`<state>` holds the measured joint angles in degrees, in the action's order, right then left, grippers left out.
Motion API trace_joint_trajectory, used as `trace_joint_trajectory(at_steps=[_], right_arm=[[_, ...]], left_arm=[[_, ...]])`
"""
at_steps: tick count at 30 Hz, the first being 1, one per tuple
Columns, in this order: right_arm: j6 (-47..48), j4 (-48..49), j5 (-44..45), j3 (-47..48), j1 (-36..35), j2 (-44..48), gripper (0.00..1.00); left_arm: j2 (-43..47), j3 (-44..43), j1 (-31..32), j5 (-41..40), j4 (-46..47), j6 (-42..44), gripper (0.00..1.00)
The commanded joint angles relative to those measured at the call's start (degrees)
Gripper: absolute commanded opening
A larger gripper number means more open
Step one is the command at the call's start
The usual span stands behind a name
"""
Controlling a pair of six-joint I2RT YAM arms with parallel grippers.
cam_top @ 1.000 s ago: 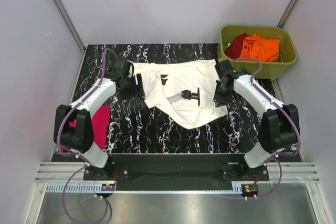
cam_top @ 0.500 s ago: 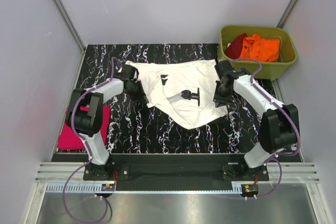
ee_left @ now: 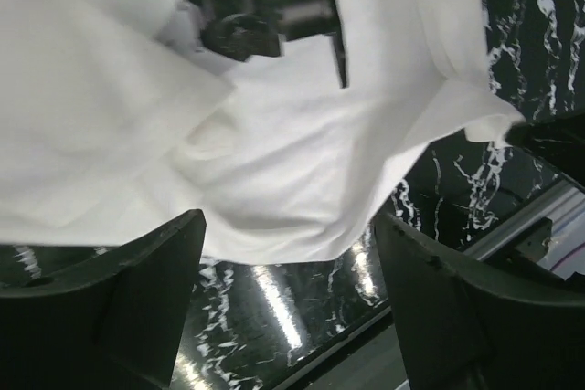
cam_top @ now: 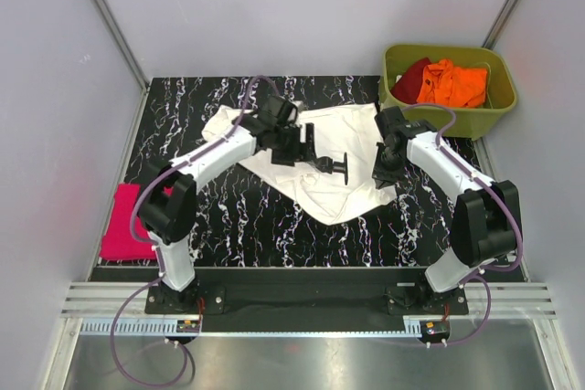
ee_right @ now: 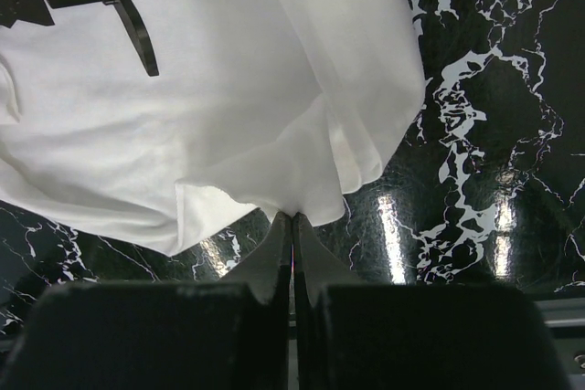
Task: Fold and stack the t-shirts
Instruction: Flatten the tshirt out
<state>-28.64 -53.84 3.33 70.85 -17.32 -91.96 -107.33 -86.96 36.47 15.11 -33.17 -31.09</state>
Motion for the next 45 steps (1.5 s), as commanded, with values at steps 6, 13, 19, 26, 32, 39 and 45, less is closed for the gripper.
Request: trace_joint_trajectory(at_steps=[6,13,19,26,32,39,45], right_arm=[[1.2,0.5,-0.7,0.2,0.6,1.4,0.00],[1.0,0.8,-1.5,0.5,0.7,0.5,0.00],[1.0,1.3,-1.8,0.5,0.7,0.0,0.00],[0.6,1.4,-2.2,0.3,0.7,0.1,0.00],[0.3,1.1,-2.3,0.3,0.7,0.0,0.00],[-0.2,1.3,-2.5,0.0,0.7,0.2,0.00],[-0.5,1.1,-2.7,0.3,0.7,0.2,0.00]], left_arm=[[4.5,6.3,-15.6,1.8,-1.6,2.2,0.54],[1.4,13.6,-16.3,6.7,5.9,-2.4,0.39],[0.1,15.3,-16.3,8.1,8.4,-4.3,0.36],[-1.4,15.9,-16.3,7.2,10.0,-4.2,0.38],[-3.6,15.2,-16.3,8.0,11.9,-5.6,0.37],[-4.0,15.9,-15.8,10.4,13.7,-6.8,0.31],[-1.2,15.2,-15.6,9.7,12.3,-7.0,0.12]])
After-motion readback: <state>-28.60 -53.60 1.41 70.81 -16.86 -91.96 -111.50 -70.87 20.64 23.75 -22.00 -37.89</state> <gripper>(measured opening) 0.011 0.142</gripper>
